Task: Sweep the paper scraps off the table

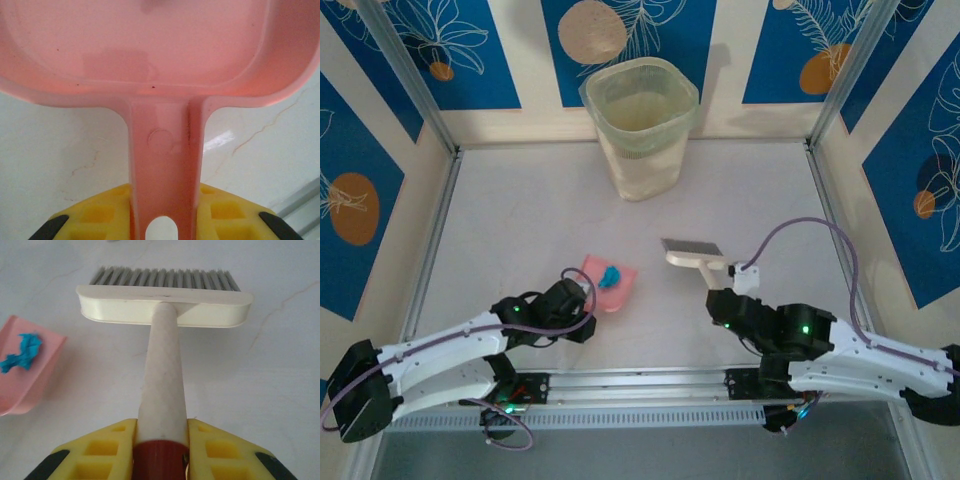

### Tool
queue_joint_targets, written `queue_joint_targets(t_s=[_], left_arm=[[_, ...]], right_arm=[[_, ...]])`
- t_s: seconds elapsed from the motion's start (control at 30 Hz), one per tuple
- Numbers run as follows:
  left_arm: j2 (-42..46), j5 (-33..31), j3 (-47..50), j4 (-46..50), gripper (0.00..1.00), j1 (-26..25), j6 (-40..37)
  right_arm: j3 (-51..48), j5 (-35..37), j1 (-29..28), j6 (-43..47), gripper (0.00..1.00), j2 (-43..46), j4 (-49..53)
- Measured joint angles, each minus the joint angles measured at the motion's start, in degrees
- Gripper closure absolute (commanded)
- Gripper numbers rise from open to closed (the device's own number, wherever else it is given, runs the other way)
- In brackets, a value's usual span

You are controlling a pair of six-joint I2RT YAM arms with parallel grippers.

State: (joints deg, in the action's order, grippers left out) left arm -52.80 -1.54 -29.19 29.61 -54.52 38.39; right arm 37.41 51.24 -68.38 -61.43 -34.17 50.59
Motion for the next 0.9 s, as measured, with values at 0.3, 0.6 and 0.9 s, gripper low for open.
queue_joint_targets(t_s=[0.3, 0.6, 0.9], left_arm=[[3.48, -2.08, -13.27, 7.54, 1.00, -0.11, -1.99], [-3.26, -7.96, -36.13, 20.41, 1.00, 0.04, -5.99], [-17.62, -6.38, -61.22, 28.61, 1.00, 5.49, -10.38]], right_arm=[[-6.19, -2.62, 12.92, 3.10, 1.00, 1.40, -5.01], [-8.92, -5.92, 16.87, 6.97, 1.00, -3.58, -13.31], [-12.72, -7.41, 16.90, 11.04, 1.00, -3.45, -18.93]])
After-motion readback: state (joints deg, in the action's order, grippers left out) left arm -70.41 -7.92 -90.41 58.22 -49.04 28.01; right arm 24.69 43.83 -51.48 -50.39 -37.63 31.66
